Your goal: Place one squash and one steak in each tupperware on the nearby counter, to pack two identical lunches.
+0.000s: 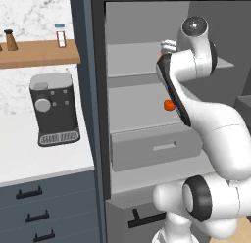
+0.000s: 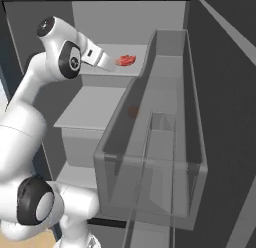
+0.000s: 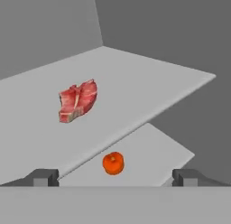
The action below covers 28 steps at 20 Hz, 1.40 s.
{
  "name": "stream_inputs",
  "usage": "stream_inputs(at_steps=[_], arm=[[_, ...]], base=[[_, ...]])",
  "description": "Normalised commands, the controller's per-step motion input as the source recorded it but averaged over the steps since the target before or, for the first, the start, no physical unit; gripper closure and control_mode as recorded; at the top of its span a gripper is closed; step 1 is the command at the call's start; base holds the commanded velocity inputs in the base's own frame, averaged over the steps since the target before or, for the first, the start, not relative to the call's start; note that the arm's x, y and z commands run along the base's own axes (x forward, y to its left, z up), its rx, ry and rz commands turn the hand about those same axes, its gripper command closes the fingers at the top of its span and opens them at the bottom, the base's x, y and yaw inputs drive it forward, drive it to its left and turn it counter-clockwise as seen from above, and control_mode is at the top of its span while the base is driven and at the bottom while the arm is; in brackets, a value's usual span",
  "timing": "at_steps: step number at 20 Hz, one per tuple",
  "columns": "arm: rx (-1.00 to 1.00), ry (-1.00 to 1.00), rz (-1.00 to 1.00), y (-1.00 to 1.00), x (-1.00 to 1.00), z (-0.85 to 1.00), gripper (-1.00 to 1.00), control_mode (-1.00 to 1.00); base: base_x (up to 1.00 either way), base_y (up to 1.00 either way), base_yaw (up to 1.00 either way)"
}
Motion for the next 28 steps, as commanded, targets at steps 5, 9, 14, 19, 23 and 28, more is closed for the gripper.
stream_inputs(at_steps=[5, 9, 14, 19, 23, 28], arm=[[0.07, 0.15, 0.00, 0.00, 0.81, -0.01, -1.00, -1.00], [0.00, 0.08, 0.00, 0.00, 0.90, -0.18, -1.00, -1.00], [0.00, 0.00, 0.00, 0.00, 0.85, -0.32, -1.00, -1.00], [0.01, 0.01, 0.00, -0.10, 0.66, -0.22, -1.00, -1.00], [0.03, 0.05, 0.00, -0.17, 0.16, -0.22, -1.00, -1.00], [0.03, 0.07, 0.00, -0.09, 0.00, -0.26, -1.00, -1.00]], base=[[0.00, 0.00, 0.00], [0.00, 0.00, 0.00], [0.00, 0.00, 0.00], [0.00, 0.00, 0.00], [0.00, 0.00, 0.00], [0.00, 0.00, 0.00]])
